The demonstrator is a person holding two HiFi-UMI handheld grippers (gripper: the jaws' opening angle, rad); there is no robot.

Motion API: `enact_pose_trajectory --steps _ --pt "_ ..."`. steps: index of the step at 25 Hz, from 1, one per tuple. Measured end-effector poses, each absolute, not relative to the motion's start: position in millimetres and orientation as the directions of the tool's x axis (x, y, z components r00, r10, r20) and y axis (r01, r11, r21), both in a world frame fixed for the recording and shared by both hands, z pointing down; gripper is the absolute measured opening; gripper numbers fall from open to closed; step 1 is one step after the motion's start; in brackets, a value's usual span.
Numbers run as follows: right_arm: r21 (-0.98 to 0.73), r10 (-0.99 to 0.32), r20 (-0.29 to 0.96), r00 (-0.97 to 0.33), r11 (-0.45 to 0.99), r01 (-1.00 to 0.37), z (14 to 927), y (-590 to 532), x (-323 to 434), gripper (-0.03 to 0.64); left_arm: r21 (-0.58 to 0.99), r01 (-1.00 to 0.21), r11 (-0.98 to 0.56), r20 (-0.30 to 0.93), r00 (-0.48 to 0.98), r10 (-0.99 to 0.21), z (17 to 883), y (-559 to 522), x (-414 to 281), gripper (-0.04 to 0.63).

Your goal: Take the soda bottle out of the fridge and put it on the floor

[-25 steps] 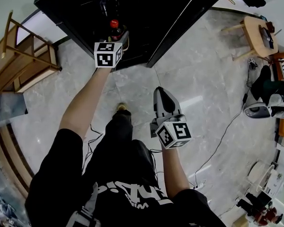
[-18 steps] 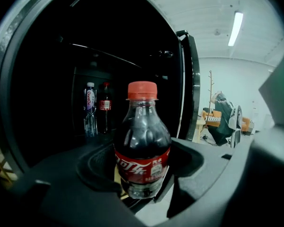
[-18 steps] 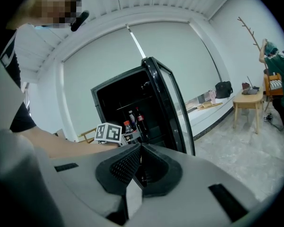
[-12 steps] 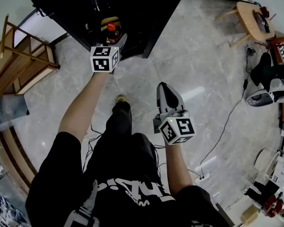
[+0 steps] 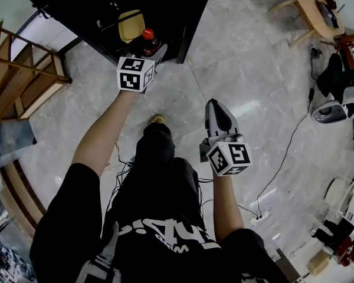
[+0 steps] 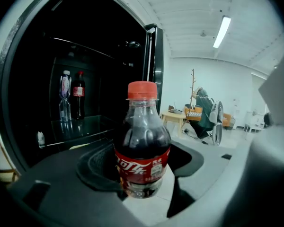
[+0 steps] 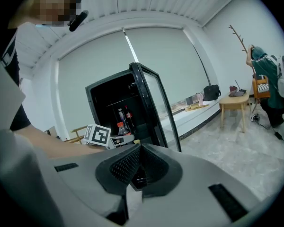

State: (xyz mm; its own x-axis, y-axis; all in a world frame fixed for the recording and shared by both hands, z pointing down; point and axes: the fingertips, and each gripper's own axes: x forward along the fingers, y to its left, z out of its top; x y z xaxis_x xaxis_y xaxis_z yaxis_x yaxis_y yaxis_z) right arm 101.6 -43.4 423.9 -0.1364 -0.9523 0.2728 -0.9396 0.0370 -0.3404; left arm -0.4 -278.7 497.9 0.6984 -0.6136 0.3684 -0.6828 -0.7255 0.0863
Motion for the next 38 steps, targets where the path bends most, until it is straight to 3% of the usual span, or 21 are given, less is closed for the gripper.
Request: enact_pose_trajectory --steps 26,38 --pt "-0.311 -0.967 0.255 -0.029 -0.053 -0.949 719 14 165 0.023 0.119 -0.357 -0.926 0.353 0.887 -0.297 737 -171 106 0.307" --pt "-0.284 -0.981 0.194 0.015 -0.071 -0.956 777 25 202 0.023 0.101 -0.276 -0.956 0.329 0.916 -0.230 783 -141 132 0.307"
